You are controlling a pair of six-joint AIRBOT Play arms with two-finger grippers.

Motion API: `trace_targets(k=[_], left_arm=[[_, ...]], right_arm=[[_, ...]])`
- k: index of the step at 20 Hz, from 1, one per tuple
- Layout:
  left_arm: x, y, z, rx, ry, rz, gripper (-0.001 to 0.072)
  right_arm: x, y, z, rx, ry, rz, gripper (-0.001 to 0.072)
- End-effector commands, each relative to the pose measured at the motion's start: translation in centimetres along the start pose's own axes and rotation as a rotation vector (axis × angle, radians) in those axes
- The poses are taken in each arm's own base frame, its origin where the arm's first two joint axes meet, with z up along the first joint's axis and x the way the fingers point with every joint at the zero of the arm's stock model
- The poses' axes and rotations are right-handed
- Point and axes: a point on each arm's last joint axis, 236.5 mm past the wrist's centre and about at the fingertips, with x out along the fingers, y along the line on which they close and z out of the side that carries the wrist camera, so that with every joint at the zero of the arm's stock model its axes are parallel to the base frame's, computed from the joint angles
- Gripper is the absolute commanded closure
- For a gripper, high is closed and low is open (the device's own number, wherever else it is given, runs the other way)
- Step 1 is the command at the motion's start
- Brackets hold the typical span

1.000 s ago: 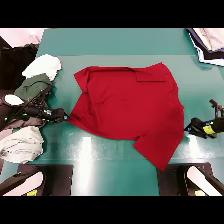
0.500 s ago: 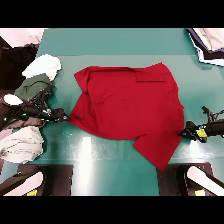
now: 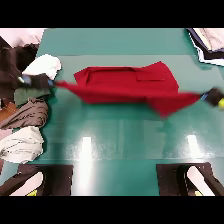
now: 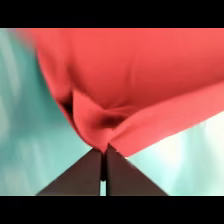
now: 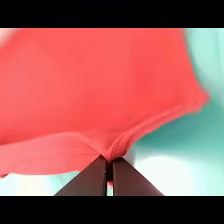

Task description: Fold the shirts.

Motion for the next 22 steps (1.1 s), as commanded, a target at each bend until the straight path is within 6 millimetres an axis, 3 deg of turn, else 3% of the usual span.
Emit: trace_targets(k=[1,3,4,6,8,11,13,15,17,19,20,22], left_arm=[[-11.2,-8.0,11.4,0.220,-0.348,0.017,0.0685],[-19.0,-13.9,15.0,0.374,-0.546,0.023,0.0686],[-22.6,-16.7,15.9,0.439,-0.634,0.025,0.0686],[-29.6,-22.0,16.2,0.557,-0.811,0.030,0.0686],[-35.0,-25.9,15.3,0.608,-0.969,0.021,0.0686],[-41.1,-30.0,12.3,0.659,-1.132,0.011,0.0686],[-42.6,-31.3,10.7,0.679,-1.162,0.006,0.0687],[-41.4,-30.0,11.0,0.640,-1.111,0.032,0.0687],[-37.5,-25.2,12.2,0.516,-0.989,0.107,0.0687],[-30.9,-18.8,12.7,0.388,-0.800,0.169,0.0687],[-26.2,-15.3,11.8,0.312,-0.653,0.179,0.0687],[-17.1,-9.3,8.4,0.178,-0.340,0.159,0.0686]], right_arm=[[-10.4,12.2,10.1,-0.229,-0.423,0.143,0.0695],[-17.2,18.3,12.8,-0.373,-0.621,0.172,0.0694],[-20.7,21.2,13.5,-0.436,-0.711,0.186,0.0695],[-26.2,25.5,13.6,-0.543,-0.839,0.195,0.0695],[-30.6,28.6,13.0,-0.634,-0.939,0.177,0.0695],[-34.6,29.6,12.7,-0.720,-1.031,0.036,0.0696],[-34.9,28.2,12.8,-0.684,-0.990,-0.062,0.0696],[-32.9,25.1,13.1,-0.602,-0.864,-0.145,0.0698],[-28.9,21.7,13.3,-0.512,-0.672,-0.174,0.0698],[-23.8,17.3,13.2,-0.390,-0.457,-0.180,0.0699],[-20.7,14.4,12.8,-0.324,-0.329,-0.189,0.0698],[-14.4,10.2,10.6,-0.222,-0.068,-0.177,0.0698]])
